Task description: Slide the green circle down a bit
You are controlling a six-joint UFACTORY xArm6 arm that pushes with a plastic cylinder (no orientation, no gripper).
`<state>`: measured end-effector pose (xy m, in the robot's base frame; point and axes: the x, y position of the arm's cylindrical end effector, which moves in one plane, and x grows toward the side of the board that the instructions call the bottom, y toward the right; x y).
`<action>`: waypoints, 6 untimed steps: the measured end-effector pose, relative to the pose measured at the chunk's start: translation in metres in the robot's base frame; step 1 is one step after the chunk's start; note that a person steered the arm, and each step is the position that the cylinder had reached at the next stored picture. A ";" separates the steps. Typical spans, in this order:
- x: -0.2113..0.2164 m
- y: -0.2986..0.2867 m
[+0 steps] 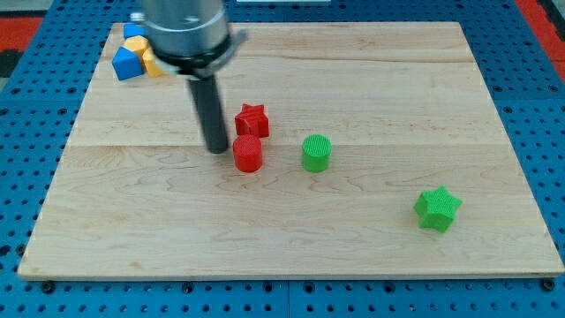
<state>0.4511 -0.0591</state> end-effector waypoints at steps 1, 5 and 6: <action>0.034 0.108; -0.013 0.092; -0.013 0.140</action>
